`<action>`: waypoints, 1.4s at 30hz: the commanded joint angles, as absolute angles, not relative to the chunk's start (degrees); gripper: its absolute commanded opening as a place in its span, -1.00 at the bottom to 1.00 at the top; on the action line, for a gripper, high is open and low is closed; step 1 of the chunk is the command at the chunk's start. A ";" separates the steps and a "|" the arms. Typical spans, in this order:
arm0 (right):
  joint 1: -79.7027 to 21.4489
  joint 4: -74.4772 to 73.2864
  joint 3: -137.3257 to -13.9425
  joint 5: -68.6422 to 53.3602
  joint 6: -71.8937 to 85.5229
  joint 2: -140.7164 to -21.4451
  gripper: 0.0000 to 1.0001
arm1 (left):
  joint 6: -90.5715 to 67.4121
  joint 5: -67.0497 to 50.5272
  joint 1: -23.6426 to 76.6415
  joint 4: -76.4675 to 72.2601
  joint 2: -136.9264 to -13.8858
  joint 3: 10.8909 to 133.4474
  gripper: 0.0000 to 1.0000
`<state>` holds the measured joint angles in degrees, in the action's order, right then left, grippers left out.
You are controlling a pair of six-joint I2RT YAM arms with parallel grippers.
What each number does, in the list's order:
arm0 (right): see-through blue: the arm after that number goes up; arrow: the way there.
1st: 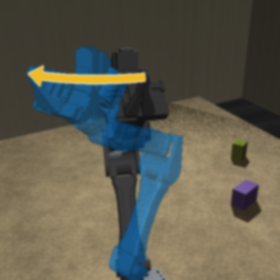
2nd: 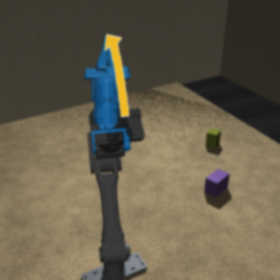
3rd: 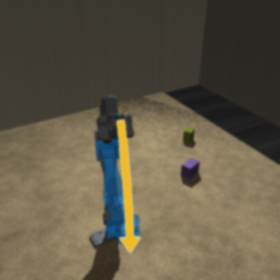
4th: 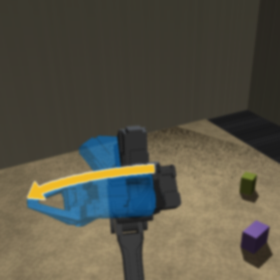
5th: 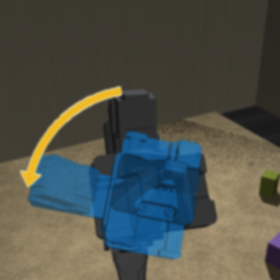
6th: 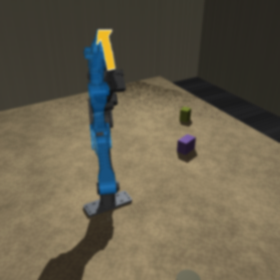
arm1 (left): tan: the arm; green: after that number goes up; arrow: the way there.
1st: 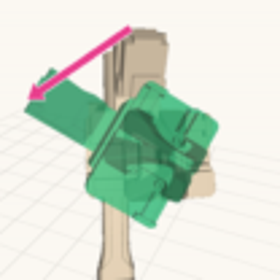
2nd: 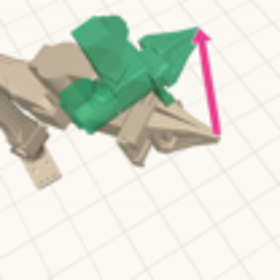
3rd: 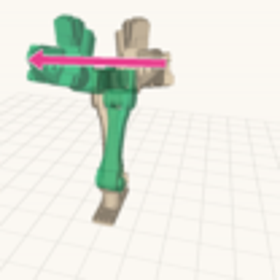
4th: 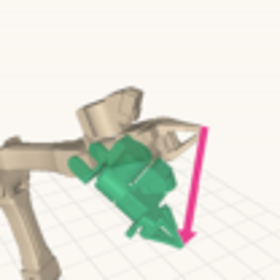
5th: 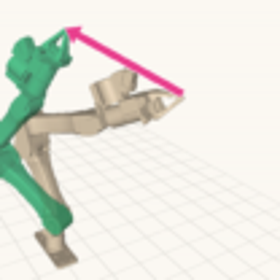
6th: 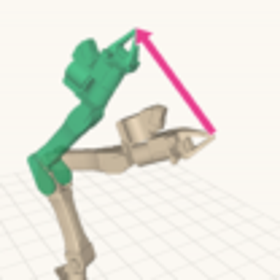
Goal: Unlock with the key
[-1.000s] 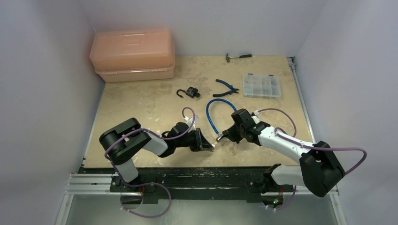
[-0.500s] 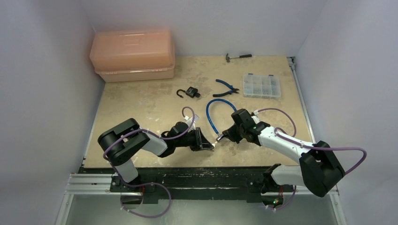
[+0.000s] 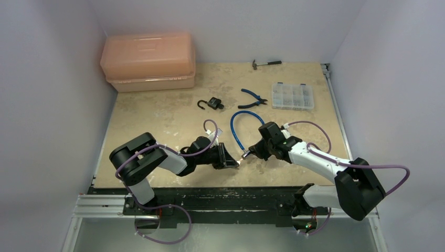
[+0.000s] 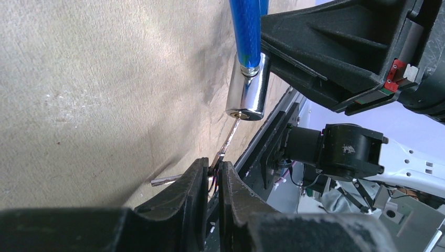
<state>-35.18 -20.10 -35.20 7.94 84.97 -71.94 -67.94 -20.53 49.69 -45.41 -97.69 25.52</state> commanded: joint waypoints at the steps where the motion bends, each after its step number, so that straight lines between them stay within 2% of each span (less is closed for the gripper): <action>1: -34.97 -17.42 -35.63 8.49 84.72 -71.28 -1.00 | -66.49 -19.64 50.01 -46.86 -97.45 27.00 -1.00; 42: -34.98 -17.10 -37.00 8.17 84.33 -73.08 -1.00 | -64.80 -18.85 50.01 -43.79 -98.39 28.36 -1.00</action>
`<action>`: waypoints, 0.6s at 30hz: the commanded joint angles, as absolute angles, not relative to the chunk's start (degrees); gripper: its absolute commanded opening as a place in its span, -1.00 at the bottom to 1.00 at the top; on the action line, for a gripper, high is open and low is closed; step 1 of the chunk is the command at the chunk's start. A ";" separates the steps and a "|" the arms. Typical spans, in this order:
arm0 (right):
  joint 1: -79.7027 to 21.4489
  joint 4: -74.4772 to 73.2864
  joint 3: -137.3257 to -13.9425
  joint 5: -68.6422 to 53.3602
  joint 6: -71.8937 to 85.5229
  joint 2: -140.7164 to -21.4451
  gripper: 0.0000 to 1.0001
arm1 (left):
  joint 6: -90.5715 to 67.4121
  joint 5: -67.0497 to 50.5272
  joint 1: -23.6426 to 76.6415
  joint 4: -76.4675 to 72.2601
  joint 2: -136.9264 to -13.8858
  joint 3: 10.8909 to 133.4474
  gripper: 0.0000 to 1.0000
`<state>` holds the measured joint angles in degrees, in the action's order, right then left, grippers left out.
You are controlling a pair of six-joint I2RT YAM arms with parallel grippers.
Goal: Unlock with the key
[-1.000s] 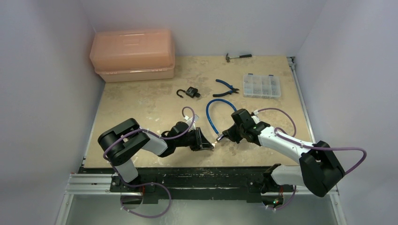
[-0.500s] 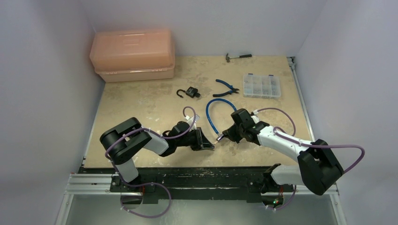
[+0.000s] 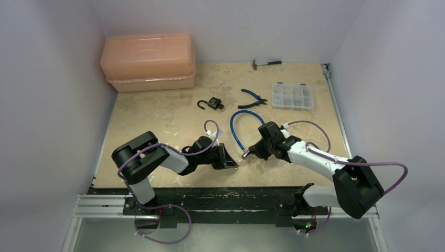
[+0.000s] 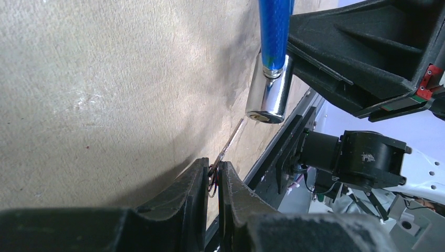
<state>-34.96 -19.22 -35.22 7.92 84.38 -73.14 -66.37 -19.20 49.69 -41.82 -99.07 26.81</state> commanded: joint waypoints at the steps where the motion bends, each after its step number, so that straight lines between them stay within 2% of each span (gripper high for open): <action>1: -34.94 -17.12 -37.00 8.26 84.36 -73.12 -1.00 | -64.96 -19.06 50.01 -44.26 -98.48 28.27 -1.00; 18: -34.93 -16.03 -37.04 7.88 84.09 -74.02 -1.00 | -65.35 -19.60 50.03 -46.31 -99.40 28.30 -1.00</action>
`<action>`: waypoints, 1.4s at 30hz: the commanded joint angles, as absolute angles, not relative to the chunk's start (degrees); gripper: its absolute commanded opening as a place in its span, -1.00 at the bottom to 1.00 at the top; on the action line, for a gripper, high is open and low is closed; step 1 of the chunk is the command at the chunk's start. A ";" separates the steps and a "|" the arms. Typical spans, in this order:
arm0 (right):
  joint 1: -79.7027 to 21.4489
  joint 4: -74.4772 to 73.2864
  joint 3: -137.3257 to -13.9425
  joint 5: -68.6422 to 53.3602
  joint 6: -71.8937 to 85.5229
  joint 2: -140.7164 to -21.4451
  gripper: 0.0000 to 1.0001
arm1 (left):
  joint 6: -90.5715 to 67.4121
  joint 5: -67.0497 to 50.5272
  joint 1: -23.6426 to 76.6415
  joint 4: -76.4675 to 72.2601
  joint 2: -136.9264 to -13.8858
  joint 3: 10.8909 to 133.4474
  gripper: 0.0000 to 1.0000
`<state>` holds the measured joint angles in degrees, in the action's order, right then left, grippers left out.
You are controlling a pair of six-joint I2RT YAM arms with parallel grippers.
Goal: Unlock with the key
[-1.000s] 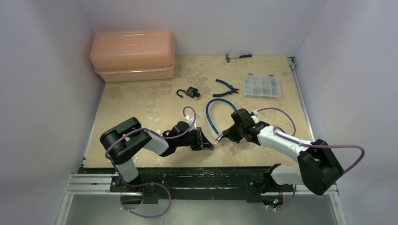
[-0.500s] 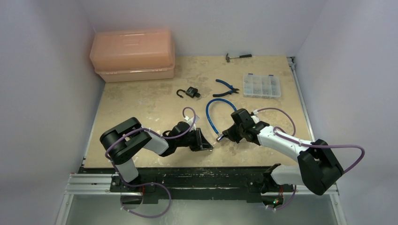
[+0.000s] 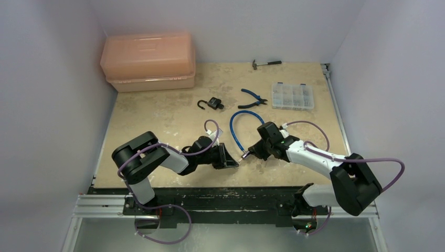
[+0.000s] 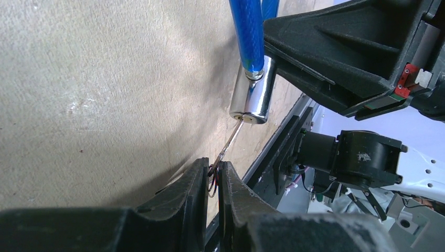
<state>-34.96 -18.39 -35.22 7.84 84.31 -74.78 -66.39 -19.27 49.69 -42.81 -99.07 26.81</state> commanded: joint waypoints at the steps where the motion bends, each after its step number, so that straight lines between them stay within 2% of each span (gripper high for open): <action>1: -34.95 -16.04 -37.07 7.90 84.08 -73.93 -1.00 | -65.52 -19.60 50.02 -46.33 -99.48 28.34 -1.00; 42: -34.98 -13.74 -36.02 7.38 83.38 -72.88 -1.00 | -69.30 -21.42 50.03 -50.67 -102.29 28.68 -1.00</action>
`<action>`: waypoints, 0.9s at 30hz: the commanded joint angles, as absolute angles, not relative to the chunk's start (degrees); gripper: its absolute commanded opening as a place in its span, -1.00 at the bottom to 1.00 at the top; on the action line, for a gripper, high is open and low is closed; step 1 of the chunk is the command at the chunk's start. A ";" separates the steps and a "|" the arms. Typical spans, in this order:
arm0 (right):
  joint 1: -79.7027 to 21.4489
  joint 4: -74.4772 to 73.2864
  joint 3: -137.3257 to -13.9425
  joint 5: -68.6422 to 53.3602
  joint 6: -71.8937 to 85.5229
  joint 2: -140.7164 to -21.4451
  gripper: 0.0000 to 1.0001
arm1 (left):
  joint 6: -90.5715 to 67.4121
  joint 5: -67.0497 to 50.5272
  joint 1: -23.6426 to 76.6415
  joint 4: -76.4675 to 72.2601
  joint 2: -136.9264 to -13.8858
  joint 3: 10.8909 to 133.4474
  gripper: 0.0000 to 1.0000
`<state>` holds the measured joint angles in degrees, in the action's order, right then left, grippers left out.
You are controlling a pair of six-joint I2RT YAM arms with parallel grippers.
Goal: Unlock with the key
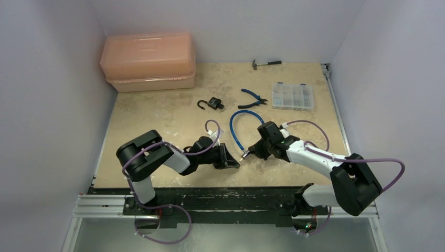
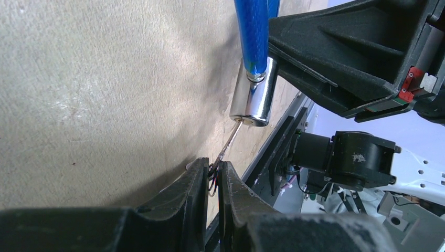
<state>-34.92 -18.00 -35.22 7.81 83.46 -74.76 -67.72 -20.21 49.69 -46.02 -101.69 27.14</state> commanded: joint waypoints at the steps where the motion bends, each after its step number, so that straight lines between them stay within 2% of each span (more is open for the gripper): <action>1: -34.97 -13.69 -35.98 7.57 83.33 -72.80 -1.00 | -69.53 -21.52 50.03 -50.71 -102.26 28.75 -1.00; 27: -35.20 -12.00 -35.20 10.55 77.68 -72.88 -1.00 | -69.20 -21.73 49.92 -44.90 -100.90 31.48 -1.00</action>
<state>-34.92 -16.49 -35.22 9.50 79.83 -74.50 -69.47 -20.86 49.69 -43.86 -101.82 29.21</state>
